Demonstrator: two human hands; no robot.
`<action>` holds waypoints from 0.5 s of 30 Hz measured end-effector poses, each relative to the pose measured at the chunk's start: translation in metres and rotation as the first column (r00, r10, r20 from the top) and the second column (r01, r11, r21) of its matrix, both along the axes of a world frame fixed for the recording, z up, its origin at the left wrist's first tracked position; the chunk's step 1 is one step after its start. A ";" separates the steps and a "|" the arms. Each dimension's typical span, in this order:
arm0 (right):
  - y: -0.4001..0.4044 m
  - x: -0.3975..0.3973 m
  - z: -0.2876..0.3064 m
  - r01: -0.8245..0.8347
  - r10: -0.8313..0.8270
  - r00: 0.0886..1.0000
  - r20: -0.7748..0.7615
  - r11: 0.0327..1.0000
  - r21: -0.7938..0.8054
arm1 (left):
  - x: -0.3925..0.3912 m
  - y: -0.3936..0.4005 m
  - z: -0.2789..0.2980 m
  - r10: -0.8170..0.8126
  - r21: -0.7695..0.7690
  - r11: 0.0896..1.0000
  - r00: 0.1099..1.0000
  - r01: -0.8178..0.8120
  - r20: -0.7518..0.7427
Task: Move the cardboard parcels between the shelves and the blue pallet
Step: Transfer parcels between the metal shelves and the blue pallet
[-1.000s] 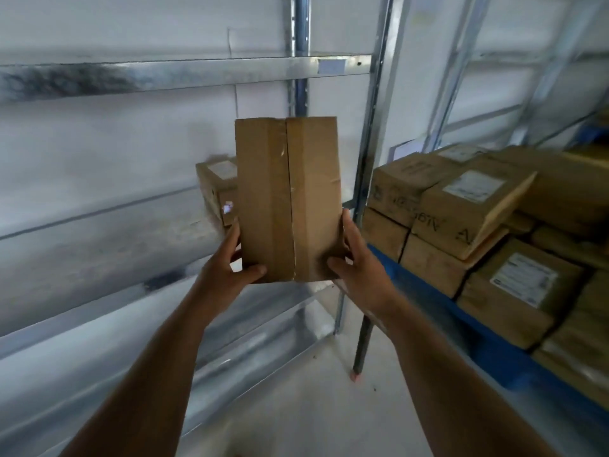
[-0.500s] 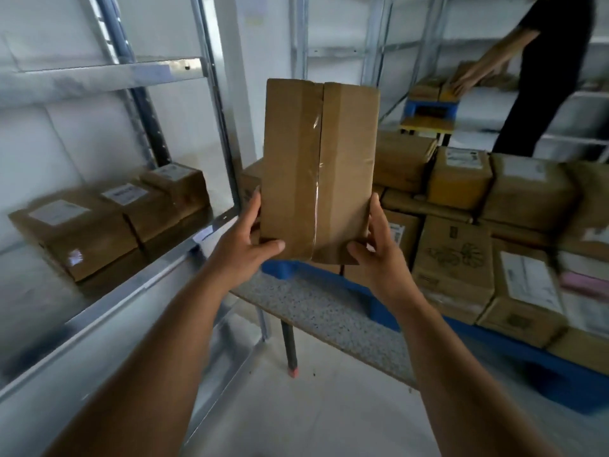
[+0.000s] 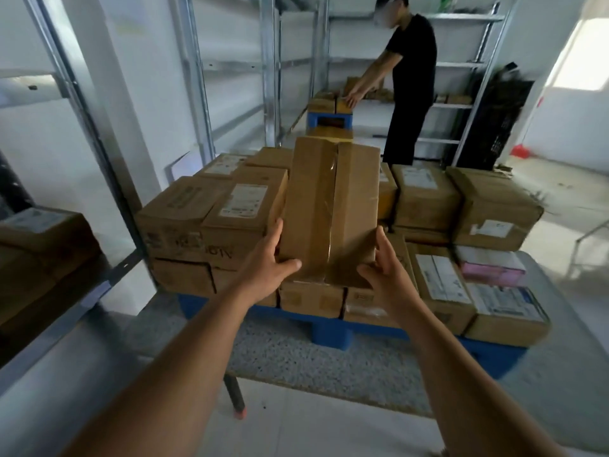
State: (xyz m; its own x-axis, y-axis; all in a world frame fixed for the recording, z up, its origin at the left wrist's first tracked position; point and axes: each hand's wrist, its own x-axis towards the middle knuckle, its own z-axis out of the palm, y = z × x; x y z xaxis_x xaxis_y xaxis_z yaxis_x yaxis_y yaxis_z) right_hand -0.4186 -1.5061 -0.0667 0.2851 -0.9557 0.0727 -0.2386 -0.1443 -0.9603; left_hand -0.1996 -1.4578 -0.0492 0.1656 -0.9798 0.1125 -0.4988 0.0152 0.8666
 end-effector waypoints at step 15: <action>-0.042 0.035 -0.024 0.032 -0.031 0.974 -0.223 0.999 0.003 | 0.026 -0.028 -0.024 0.053 -0.028 0.998 0.987 -0.049 0.150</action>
State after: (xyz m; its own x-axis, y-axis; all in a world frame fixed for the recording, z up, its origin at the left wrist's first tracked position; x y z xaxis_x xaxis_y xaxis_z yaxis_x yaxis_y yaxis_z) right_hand -0.3837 -1.5476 -0.0908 0.2635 -0.9647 0.0048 -0.4508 -0.1275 -0.8835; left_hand -0.1733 -1.4860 -0.0737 0.1943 -0.9672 0.1634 -0.6242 0.0066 0.7812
